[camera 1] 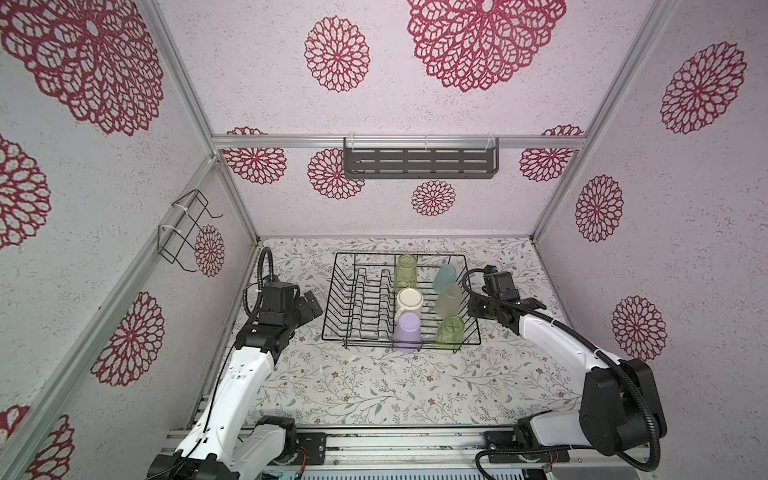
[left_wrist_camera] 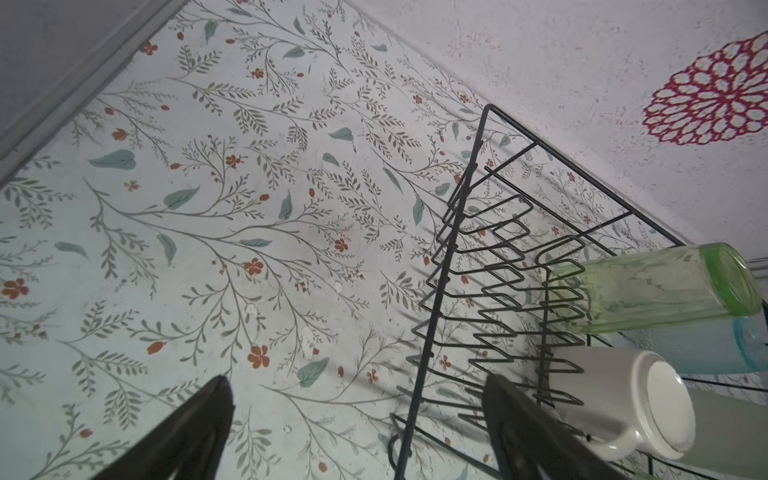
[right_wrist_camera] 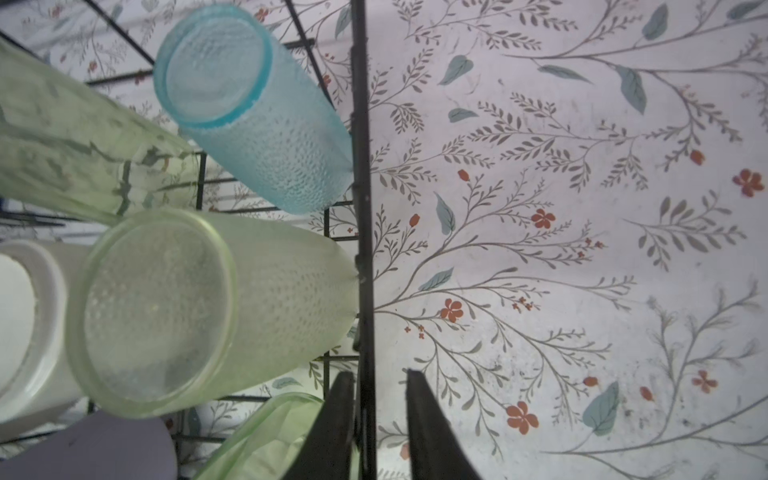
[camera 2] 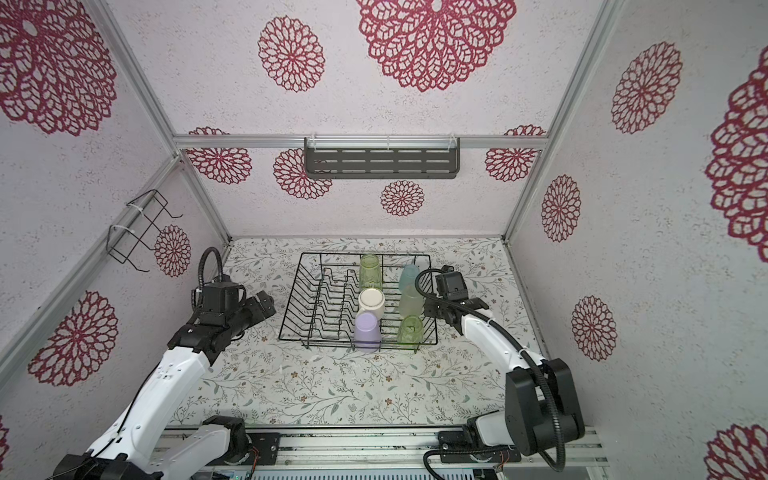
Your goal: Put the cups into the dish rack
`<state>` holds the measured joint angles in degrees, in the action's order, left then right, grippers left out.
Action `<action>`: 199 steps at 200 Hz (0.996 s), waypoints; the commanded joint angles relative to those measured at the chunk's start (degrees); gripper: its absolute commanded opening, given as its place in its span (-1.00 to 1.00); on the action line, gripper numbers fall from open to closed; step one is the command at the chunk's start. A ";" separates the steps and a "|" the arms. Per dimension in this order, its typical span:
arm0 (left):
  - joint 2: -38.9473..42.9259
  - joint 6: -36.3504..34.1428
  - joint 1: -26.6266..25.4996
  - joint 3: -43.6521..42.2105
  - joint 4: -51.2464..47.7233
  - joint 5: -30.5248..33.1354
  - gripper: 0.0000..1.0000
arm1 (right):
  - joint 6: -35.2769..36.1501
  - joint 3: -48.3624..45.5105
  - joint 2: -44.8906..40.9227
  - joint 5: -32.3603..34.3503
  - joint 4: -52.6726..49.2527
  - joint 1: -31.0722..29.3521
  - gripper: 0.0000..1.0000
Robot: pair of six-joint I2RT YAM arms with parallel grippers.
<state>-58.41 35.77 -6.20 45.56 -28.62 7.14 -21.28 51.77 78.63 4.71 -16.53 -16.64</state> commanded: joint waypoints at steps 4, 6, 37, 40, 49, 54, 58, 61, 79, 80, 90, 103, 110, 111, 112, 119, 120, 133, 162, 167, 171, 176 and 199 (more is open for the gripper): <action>3.67 -5.18 0.40 -2.87 9.31 2.73 0.95 | -1.45 -0.59 -4.38 5.51 4.44 0.78 -0.15; 3.90 -5.49 0.40 -3.31 9.95 2.98 0.95 | -1.59 -0.74 -4.79 5.84 4.90 0.75 -0.12; 5.85 -10.96 0.40 -8.99 18.88 6.22 0.95 | -2.03 -6.41 -12.02 12.02 14.97 0.90 0.11; 5.88 -11.56 0.40 -9.27 19.36 6.51 0.95 | -2.04 -7.13 -12.66 13.05 16.15 0.88 0.13; 5.69 -13.00 0.40 -9.89 20.22 7.49 0.95 | -2.10 -9.33 -14.43 15.99 19.35 0.94 0.44; 5.53 -13.88 0.40 -10.23 20.79 8.29 0.95 | -2.35 -10.44 -15.24 18.44 20.98 0.95 0.95; 5.43 -14.41 0.40 -10.65 21.49 8.94 0.95 | -3.24 -11.23 -15.83 21.25 21.76 1.02 0.98; 5.30 -14.75 0.40 -10.95 22.03 9.43 0.95 | -4.01 -11.85 -16.28 23.48 22.30 1.06 0.98; 4.18 -17.50 0.86 -14.36 28.85 9.72 0.95 | -2.55 -16.98 -18.54 30.56 28.79 2.33 0.98; 4.14 -17.67 0.94 -14.58 29.27 9.60 0.95 | -2.41 -17.15 -18.70 30.85 28.99 2.41 0.98; 2.74 -18.96 1.55 -16.01 32.90 8.69 0.95 | -1.18 -20.53 -19.78 32.31 33.10 3.72 0.98; 0.13 -20.20 2.42 -16.94 35.66 7.92 0.95 | 2.64 -25.06 -20.57 32.54 39.49 5.27 0.98; -1.33 -20.98 2.77 -17.16 37.47 7.90 0.95 | 5.56 -27.48 -20.76 32.44 43.32 5.95 0.98; -1.52 -21.03 2.85 -16.99 37.39 7.94 0.95 | 6.17 -27.85 -20.74 32.32 43.90 6.03 0.98; -1.74 -21.06 2.94 -16.77 37.14 7.96 0.95 | 6.47 -28.21 -20.68 32.18 44.50 6.11 0.98; -2.80 -21.08 3.45 -15.18 34.49 7.78 0.95 | 11.52 -31.01 -20.57 30.84 49.36 6.72 0.98; -2.95 -21.22 3.50 -15.08 34.50 7.70 0.95 | 12.23 -31.41 -20.51 30.69 50.13 6.76 0.98; -4.52 -23.38 3.99 -14.68 35.88 7.00 0.95 | 18.20 -35.86 -20.45 29.92 56.90 7.15 0.98; -6.52 -26.18 4.48 -17.68 40.86 7.76 0.95 | 20.44 -38.14 -17.22 21.92 58.32 8.91 0.98; -7.24 -26.50 4.67 -19.08 43.51 8.13 0.95 | 21.00 -38.47 -16.11 20.89 59.14 8.91 0.98; -8.02 -26.93 4.85 -20.36 45.99 8.16 0.95 | 21.25 -38.99 -15.25 20.25 60.39 8.99 0.97; -9.13 -27.76 5.09 -22.33 50.60 8.22 0.95 | 21.41 -39.82 -14.13 19.46 62.64 9.01 0.97; -9.18 -29.61 6.29 -25.78 59.37 5.87 0.95 | 22.22 -41.00 -9.05 14.70 69.95 9.67 0.97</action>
<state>-67.42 10.63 -1.41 23.03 18.83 14.94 -2.76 11.03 66.22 25.78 42.59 -7.62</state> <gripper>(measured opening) 0.974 0.988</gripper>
